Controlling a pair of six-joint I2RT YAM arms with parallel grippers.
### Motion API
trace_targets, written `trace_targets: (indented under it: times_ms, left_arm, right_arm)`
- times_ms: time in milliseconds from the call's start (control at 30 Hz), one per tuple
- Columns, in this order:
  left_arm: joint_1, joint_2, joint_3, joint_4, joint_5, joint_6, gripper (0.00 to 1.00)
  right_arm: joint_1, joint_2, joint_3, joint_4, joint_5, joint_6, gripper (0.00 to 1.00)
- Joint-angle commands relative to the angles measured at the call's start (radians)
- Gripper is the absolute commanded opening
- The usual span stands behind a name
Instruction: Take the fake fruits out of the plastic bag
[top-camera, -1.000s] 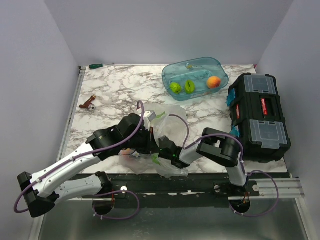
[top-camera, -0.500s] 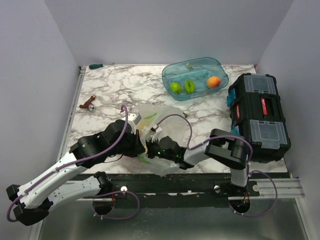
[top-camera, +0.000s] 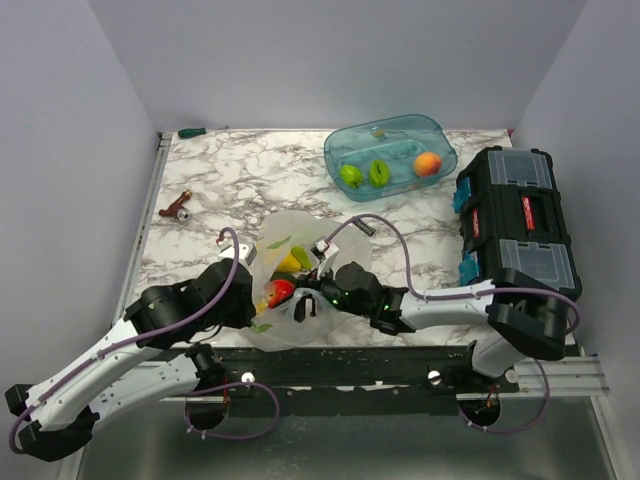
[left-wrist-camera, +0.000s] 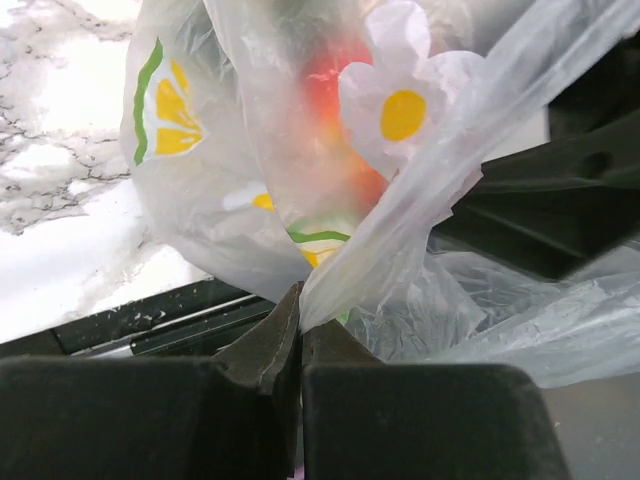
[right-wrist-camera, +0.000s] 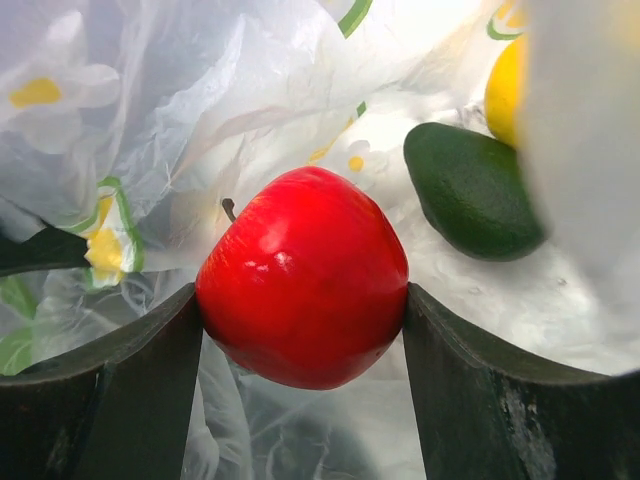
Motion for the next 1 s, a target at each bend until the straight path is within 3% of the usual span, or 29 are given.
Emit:
trace_targets:
  times_ms: [0,333,433,733,967]
  left_arm:
    - [-0.005,-0.022,-0.028,-0.023,-0.024,0.011,0.00]
    - [-0.004,-0.032,-0.051,0.040,0.011,0.024,0.00]
    - [-0.005,-0.023,-0.062,0.107,0.140,0.086,0.00]
    - [-0.005,0.055,-0.061,0.068,0.108,0.071,0.00]
    - [-0.005,0.082,-0.044,0.070,0.074,0.070,0.00]
  right_arm:
    - [0.008,-0.112,-0.029,-0.176,0.102,-0.070,0.04]
    - [0.004,-0.277,-0.039,-0.424,0.473,-0.086,0.01]
    - [0.004,-0.258,-0.006,-0.410,0.444,-0.085,0.01]
    - [-0.002,-0.216,0.127,-0.223,0.268,-0.108,0.01]
    - [-0.030,-0.234,0.184,-0.234,0.295,-0.024,0.01]
